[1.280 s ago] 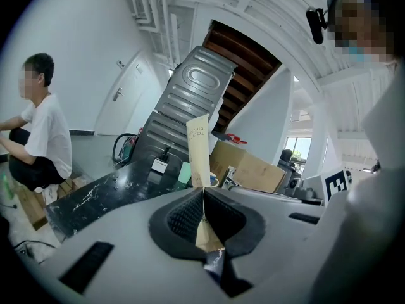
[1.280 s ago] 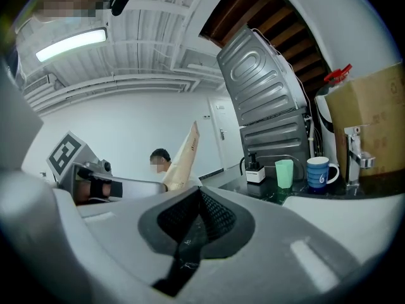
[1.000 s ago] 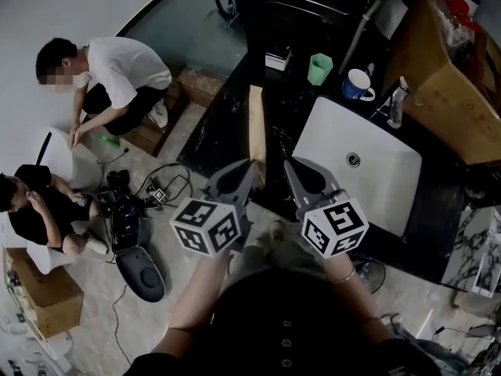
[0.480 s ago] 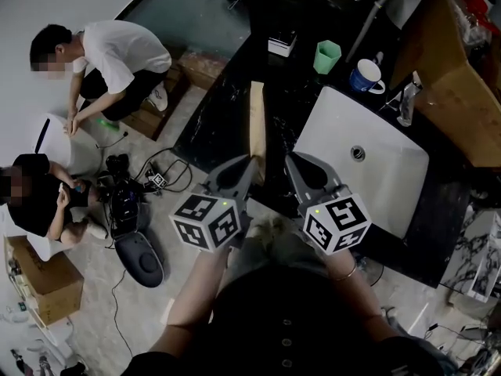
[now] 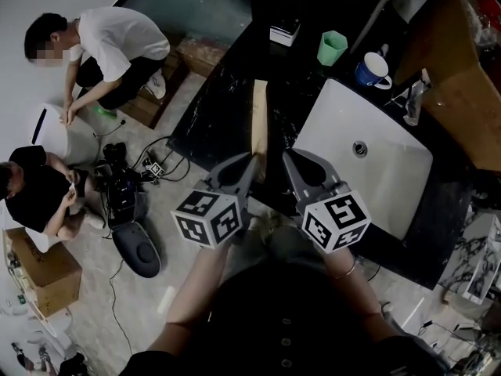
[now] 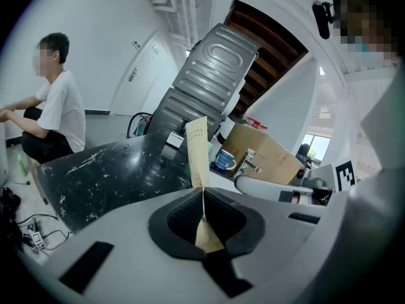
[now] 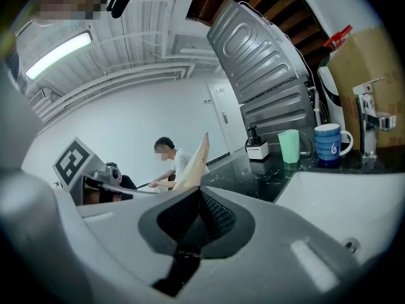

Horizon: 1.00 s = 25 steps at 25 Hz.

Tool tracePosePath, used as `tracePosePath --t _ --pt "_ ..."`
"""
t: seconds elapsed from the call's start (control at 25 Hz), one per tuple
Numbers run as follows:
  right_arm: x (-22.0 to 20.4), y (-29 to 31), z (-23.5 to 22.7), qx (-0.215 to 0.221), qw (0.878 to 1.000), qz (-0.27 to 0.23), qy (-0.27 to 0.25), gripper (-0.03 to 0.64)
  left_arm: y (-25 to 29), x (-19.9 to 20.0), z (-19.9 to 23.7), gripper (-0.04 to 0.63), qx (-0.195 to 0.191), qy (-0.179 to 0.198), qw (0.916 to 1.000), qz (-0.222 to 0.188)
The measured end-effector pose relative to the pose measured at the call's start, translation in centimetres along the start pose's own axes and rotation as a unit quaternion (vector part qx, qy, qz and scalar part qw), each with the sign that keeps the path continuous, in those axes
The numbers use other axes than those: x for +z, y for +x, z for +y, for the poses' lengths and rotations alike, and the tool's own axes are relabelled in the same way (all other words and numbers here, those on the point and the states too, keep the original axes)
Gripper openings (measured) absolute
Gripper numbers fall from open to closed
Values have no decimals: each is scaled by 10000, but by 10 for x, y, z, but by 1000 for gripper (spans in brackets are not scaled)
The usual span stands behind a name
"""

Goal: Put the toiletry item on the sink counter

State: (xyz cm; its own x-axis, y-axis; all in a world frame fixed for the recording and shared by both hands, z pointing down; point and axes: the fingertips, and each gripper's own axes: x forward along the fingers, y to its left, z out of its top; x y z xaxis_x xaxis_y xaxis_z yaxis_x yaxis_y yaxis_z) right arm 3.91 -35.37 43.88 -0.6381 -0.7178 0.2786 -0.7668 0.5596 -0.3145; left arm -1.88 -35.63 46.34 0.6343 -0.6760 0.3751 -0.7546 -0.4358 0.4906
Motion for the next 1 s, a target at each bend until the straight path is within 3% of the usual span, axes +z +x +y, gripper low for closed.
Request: tracePosePath --t 0.6,1.0 --pt "-11 5 -1 122 9997 155 124 3 12 -13 20 12 282 -145 9991 270" --pt "-11 5 -2 129 9996 152 194 3 19 -18 27 12 358 -48 9983 457"
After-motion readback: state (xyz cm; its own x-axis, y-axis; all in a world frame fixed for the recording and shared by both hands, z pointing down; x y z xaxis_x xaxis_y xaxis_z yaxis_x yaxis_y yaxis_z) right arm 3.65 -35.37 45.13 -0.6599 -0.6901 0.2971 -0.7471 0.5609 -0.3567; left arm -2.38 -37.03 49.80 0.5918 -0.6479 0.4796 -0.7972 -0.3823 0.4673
